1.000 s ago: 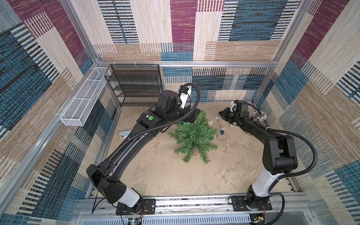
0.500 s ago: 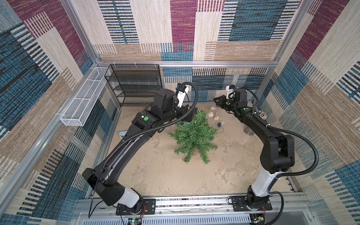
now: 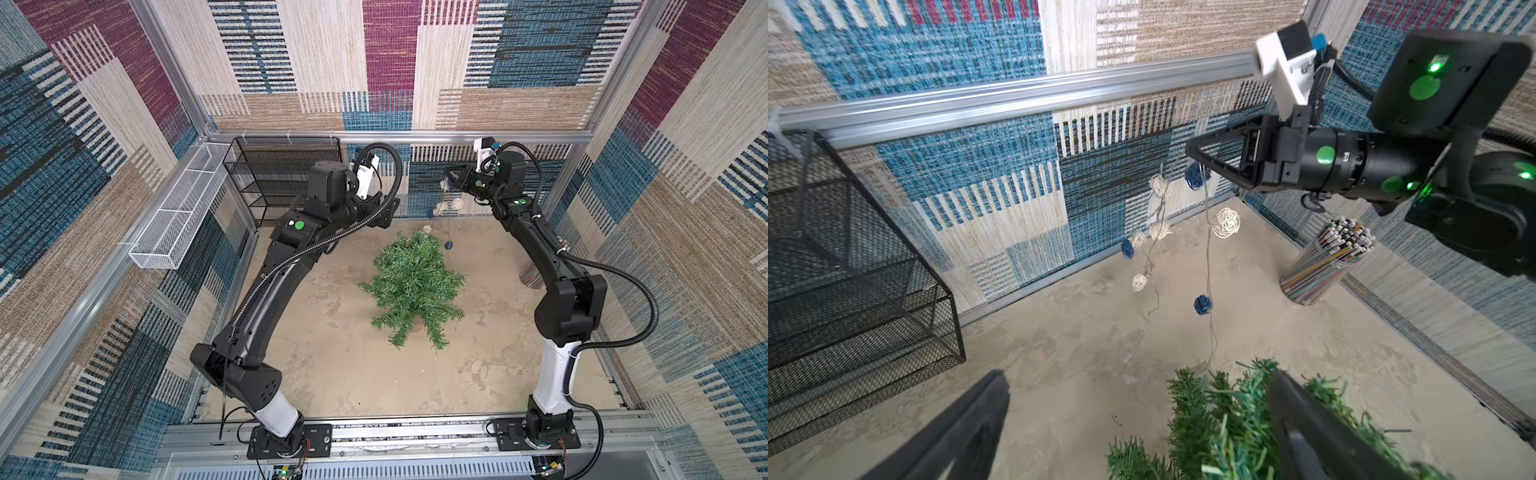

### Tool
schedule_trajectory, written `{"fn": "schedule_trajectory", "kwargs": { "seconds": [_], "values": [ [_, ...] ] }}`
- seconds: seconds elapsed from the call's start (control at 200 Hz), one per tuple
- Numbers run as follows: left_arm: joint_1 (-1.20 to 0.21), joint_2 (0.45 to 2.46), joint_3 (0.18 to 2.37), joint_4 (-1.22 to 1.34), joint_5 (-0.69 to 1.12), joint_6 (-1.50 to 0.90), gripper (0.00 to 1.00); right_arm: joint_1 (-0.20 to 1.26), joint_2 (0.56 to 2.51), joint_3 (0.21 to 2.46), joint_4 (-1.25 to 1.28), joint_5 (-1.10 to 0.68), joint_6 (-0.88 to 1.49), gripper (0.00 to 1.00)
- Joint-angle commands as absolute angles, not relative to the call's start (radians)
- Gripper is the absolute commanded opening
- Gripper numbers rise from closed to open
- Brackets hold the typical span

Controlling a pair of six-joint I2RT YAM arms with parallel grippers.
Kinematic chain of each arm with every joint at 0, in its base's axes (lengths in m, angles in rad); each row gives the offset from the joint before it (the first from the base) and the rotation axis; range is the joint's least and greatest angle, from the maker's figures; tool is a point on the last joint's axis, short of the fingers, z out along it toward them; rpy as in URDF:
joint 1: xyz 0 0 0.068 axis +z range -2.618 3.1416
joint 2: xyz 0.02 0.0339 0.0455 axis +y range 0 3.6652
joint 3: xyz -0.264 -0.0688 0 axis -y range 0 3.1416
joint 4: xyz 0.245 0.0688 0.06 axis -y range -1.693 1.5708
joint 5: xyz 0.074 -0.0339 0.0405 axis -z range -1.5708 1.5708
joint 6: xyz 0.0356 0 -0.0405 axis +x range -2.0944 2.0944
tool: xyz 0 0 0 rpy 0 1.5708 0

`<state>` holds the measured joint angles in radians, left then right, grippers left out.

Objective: Remove string lights from the small christmas tree
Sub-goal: Remove the light string from the Christmas tree.

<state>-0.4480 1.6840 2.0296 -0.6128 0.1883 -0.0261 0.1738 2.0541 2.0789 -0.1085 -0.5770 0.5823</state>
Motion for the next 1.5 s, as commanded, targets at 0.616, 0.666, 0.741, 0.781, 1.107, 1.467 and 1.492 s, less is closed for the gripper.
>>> {"fn": "schedule_trajectory", "kwargs": {
  "seconds": [0.616,0.666,0.741,0.781,1.107,1.467,1.492],
  "values": [
    [-0.421,1.909,2.198,-0.55,0.476,0.009,0.99,0.062,1.993,2.09,-0.019,-0.538,0.642,0.0],
    [-0.42,1.885,2.16,-0.549,0.453,0.009,0.99,0.026,1.949,2.042,-0.009,-0.525,0.645,0.0],
    [-0.42,1.855,2.111,-0.541,0.434,0.001,0.99,-0.013,1.899,1.998,-0.017,-0.514,0.636,0.0],
    [-0.42,1.844,2.094,-0.538,0.43,-0.004,0.99,-0.031,1.876,1.989,-0.032,-0.511,0.629,0.0],
    [-0.42,1.79,2.024,-0.508,0.426,-0.072,0.99,-0.1,1.764,1.97,-0.14,-0.519,0.558,0.0],
    [-0.421,1.733,1.975,-0.512,0.407,-0.101,0.99,-0.1,1.659,1.965,-0.307,-0.596,0.475,0.0],
    [-0.422,1.729,1.968,-0.512,0.406,-0.103,0.99,-0.102,1.646,1.965,-0.326,-0.584,0.467,0.0]
  ]
}}
